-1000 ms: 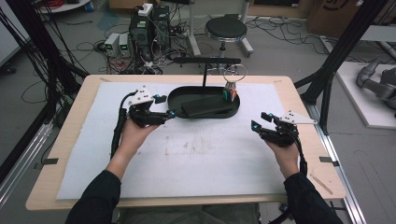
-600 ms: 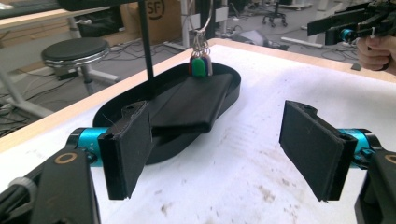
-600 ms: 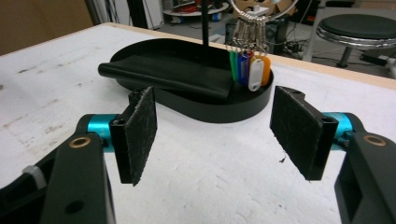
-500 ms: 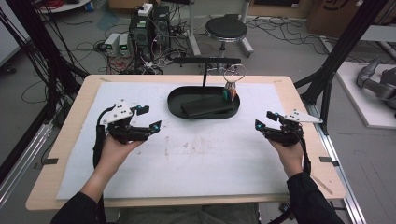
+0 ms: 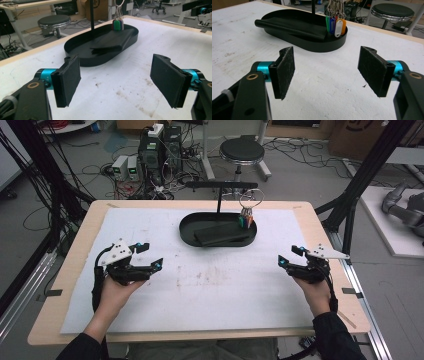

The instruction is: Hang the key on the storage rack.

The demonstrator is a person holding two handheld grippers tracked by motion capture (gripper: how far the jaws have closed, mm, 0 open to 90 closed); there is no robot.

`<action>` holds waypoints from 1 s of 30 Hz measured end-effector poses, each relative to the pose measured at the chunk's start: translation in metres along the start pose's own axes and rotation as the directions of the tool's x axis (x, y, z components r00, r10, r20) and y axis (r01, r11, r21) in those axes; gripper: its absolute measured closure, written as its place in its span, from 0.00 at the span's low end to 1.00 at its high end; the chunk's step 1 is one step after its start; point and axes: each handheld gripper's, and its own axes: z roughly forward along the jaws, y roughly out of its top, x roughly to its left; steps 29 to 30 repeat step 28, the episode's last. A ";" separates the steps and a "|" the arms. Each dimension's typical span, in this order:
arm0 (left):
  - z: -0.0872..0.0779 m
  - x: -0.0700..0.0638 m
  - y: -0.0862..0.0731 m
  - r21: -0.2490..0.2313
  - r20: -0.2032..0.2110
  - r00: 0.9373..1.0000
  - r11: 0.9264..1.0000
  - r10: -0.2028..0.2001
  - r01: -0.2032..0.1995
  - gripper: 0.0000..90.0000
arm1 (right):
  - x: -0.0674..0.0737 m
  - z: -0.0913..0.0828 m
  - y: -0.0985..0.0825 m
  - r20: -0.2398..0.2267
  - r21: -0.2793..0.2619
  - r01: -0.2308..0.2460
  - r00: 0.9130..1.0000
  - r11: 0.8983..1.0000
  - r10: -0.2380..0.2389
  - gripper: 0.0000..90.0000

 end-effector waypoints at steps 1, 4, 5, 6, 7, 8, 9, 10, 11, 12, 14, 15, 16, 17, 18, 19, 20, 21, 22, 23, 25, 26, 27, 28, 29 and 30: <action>0.000 0.001 -0.002 0.000 0.001 1.000 1.000 -0.001 0.001 0.27 | 0.000 -0.001 -0.001 0.002 0.003 -0.004 1.000 1.000 0.004 0.34; -0.001 0.003 -0.006 0.008 -0.008 1.000 1.000 0.001 -0.001 0.27 | -0.001 -0.001 -0.003 0.013 0.012 -0.007 1.000 1.000 0.007 0.33; -0.001 0.004 -0.006 0.010 -0.013 1.000 1.000 0.000 0.000 0.27 | -0.002 -0.001 -0.003 0.015 0.013 -0.009 1.000 1.000 0.009 0.32; -0.001 0.005 -0.007 0.010 -0.017 1.000 1.000 0.000 0.000 0.27 | -0.002 -0.001 -0.004 0.017 0.015 -0.013 1.000 1.000 0.013 0.32; 0.000 0.005 -0.008 0.008 -0.022 1.000 1.000 -0.001 0.001 0.27 | -0.002 -0.002 -0.004 0.016 0.016 -0.015 1.000 1.000 0.015 0.32; 0.000 0.006 -0.008 0.011 -0.022 1.000 1.000 0.002 -0.002 0.27 | -0.002 -0.002 -0.005 0.019 0.018 -0.010 1.000 1.000 0.010 0.32; 0.001 0.006 -0.008 0.012 -0.024 1.000 1.000 -0.001 0.002 0.27 | -0.002 -0.002 -0.005 0.021 0.019 -0.007 1.000 1.000 0.006 0.32; 0.001 0.006 -0.008 0.012 -0.025 1.000 1.000 -0.005 0.005 0.27 | -0.003 -0.003 -0.006 0.022 0.019 -0.004 1.000 1.000 0.004 0.32; 0.002 0.007 -0.009 0.012 -0.027 1.000 1.000 -0.007 0.007 0.27 | -0.002 -0.003 -0.006 0.022 0.024 -0.009 1.000 1.000 0.009 0.32; 0.002 0.007 -0.009 0.013 -0.030 1.000 1.000 -0.006 0.007 0.27 | -0.003 -0.003 -0.006 0.021 0.023 -0.008 1.000 1.000 0.007 0.32; 0.003 0.007 -0.009 0.018 -0.030 1.000 1.000 -0.005 0.005 0.27 | -0.004 -0.004 -0.007 0.021 0.022 -0.006 1.000 1.000 0.005 0.31; 0.004 0.007 -0.009 0.020 -0.030 1.000 1.000 -0.004 0.005 0.27 | -0.004 -0.004 -0.007 0.018 0.024 -0.008 1.000 1.000 0.008 0.31; 0.005 0.007 -0.010 0.024 -0.035 0.999 1.000 -0.004 0.005 0.27 | -0.004 -0.005 -0.007 0.014 0.023 -0.005 1.000 1.000 0.005 0.31; 0.005 0.007 -0.010 0.024 -0.037 0.999 1.000 -0.007 0.007 0.27 | -0.004 -0.005 -0.008 0.013 0.027 -0.006 1.000 1.000 0.005 0.31; 0.006 0.007 -0.011 0.024 -0.038 0.999 1.000 -0.011 0.012 0.27 | -0.004 -0.005 -0.008 0.012 0.031 -0.007 1.000 1.000 0.007 0.31; 0.006 0.007 -0.011 0.028 -0.042 0.999 1.000 -0.012 0.014 0.27 | -0.004 -0.005 -0.008 0.012 0.032 -0.007 1.000 0.999 0.007 0.31; 0.006 0.008 -0.011 0.028 -0.047 0.999 1.000 -0.012 0.014 0.27 | -0.004 -0.005 -0.009 0.010 0.032 -0.011 1.000 0.999 0.011 0.31; 0.006 0.008 -0.011 0.025 -0.046 0.999 1.000 -0.015 0.016 0.27 | -0.004 -0.005 -0.009 0.011 0.031 -0.010 1.000 0.999 0.010 0.31; 0.005 0.008 -0.011 0.025 -0.046 0.999 1.000 -0.014 0.016 0.27 | -0.004 -0.005 -0.009 0.009 0.031 -0.010 1.000 0.999 0.010 0.31; 0.005 0.008 -0.011 0.024 -0.050 0.999 1.000 -0.013 0.014 0.27 | -0.004 -0.005 -0.009 0.009 0.032 -0.011 1.000 0.999 0.010 0.31; 0.005 0.008 -0.011 0.025 -0.052 0.999 1.000 -0.012 0.013 0.27 | -0.005 -0.004 -0.009 0.010 0.031 -0.007 1.000 0.999 0.006 0.31; 0.005 0.009 -0.011 0.025 -0.051 0.999 1.000 -0.013 0.014 0.27 | -0.005 -0.004 -0.009 0.009 0.032 -0.009 1.000 0.999 0.009 0.31; 0.005 0.009 -0.012 0.024 -0.052 0.999 1.000 -0.014 0.015 0.27 | -0.005 -0.004 -0.009 0.009 0.034 -0.011 1.000 0.999 0.010 0.31; 0.005 0.009 -0.012 0.027 -0.053 0.999 1.000 -0.014 0.016 0.27 | -0.005 -0.003 -0.010 0.010 0.036 -0.010 1.000 0.999 0.009 0.31; 0.005 0.009 -0.012 0.027 -0.053 0.999 1.000 -0.014 0.016 0.27 | -0.005 -0.003 -0.010 0.010 0.036 -0.010 1.000 0.999 0.009 0.31; 0.005 0.009 -0.012 0.027 -0.053 0.999 1.000 -0.014 0.016 0.27 | -0.005 -0.003 -0.010 0.010 0.036 -0.010 1.000 0.999 0.009 0.31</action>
